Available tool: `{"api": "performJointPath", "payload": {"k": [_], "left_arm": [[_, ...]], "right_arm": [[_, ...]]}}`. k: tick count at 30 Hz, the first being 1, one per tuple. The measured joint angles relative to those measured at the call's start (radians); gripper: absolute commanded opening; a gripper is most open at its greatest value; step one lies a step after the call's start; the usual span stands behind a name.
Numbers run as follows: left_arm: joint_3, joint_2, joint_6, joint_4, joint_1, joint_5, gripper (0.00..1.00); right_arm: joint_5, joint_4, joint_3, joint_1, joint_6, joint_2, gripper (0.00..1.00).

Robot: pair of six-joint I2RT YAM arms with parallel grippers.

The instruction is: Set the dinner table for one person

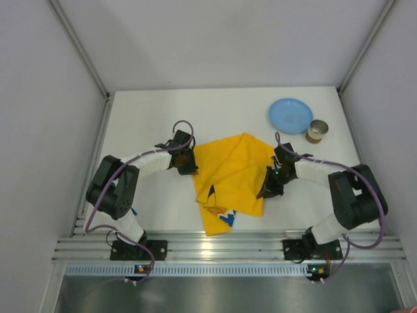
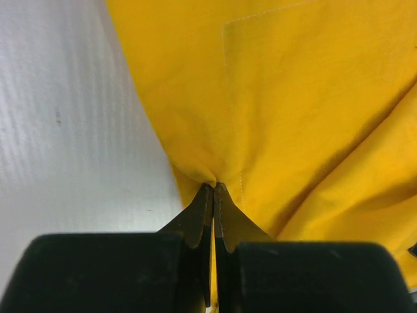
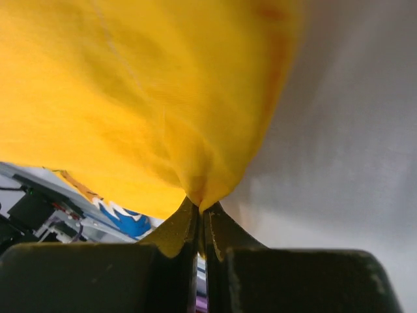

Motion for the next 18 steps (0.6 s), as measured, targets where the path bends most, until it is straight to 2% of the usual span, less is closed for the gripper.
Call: {"api": "performJointPath", "payload": {"k": [5, 10, 14, 18], "left_arm": [[0.011, -0.017, 0.067, -0.045, 0.122, 0.008, 0.00], [0.097, -0.024, 0.159, -0.124, 0.257, -0.028, 0.00], [0.165, -0.027, 0.217, -0.159, 0.282, -0.067, 0.00], [0.172, -0.039, 0.234, -0.194, 0.292, -0.081, 0.00]], "right_arm": [[0.105, -0.126, -0.009, -0.130, -0.070, -0.106, 0.00], [0.229, -0.290, 0.013, -0.248, -0.121, -0.201, 0.00], [0.294, -0.362, 0.032, -0.283, -0.121, -0.215, 0.00], [0.312, -0.405, 0.032, -0.306, -0.115, -0.207, 0.00]]}}
